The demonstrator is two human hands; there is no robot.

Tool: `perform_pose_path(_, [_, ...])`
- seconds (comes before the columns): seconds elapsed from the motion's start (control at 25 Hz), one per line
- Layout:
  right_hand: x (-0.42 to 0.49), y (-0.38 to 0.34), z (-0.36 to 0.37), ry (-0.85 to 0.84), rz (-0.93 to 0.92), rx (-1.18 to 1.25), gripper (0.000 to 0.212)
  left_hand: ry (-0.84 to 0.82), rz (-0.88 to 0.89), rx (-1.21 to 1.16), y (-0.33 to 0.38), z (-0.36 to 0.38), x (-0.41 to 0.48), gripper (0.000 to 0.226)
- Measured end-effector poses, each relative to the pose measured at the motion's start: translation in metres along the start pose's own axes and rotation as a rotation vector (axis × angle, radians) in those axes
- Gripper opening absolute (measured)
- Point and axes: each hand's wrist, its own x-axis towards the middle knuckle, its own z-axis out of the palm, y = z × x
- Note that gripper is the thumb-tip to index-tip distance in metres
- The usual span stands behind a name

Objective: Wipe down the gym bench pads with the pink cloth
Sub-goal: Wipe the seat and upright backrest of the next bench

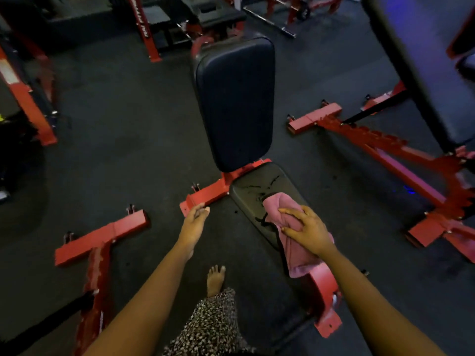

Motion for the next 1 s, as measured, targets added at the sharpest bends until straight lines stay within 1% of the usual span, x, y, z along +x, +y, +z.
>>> perform_pose_path(0.12, [0.075, -0.041, 0.010, 0.071, 0.090, 0.001, 0.050, -0.076, 0.021, 0.052, 0.053, -0.027, 0.085, 0.044])
perform_pose_path(0.24, [0.117, -0.064, 0.008, 0.069, 0.151, -0.066, 0.049, -0.174, 0.000, 0.060, 0.064, -0.025, 0.136, 0.043])
perform_pose_path(0.36, [0.144, -0.066, 0.023, -0.017, 0.191, -0.181, 0.049, -0.192, -0.059, -0.014, 0.031, -0.007, 0.191, 0.044])
perform_pose_path(0.48, [0.167, -0.048, 0.049, -0.077, 0.199, -0.325, 0.058, -0.186, -0.127, -0.098, -0.014, 0.028, 0.248, 0.046])
perform_pose_path(0.56, [0.179, -0.034, 0.068, -0.051, 0.189, -0.433, 0.058, -0.189, -0.183, -0.206, -0.039, 0.054, 0.277, 0.050])
perform_pose_path(0.68, [0.205, -0.009, 0.123, 0.021, 0.079, -0.610, 0.051, -0.166, -0.209, -0.388, -0.079, 0.087, 0.325, 0.057])
perform_pose_path(0.72, [0.212, -0.001, 0.144, 0.029, 0.048, -0.677, 0.051, -0.191, -0.211, -0.440, -0.093, 0.098, 0.337, 0.060])
perform_pose_path(0.8, [0.220, 0.012, 0.182, 0.060, 0.013, -0.785, 0.054, -0.308, -0.203, -0.544, -0.107, 0.114, 0.340, 0.068])
perform_pose_path(0.88, [0.220, 0.018, 0.205, 0.076, 0.025, -0.791, 0.055, -0.386, -0.200, -0.676, -0.110, 0.121, 0.334, 0.074])
perform_pose_path(1.0, [0.220, 0.022, 0.225, 0.124, -0.021, -0.786, 0.051, -0.353, -0.193, -0.804, -0.108, 0.121, 0.335, 0.069])
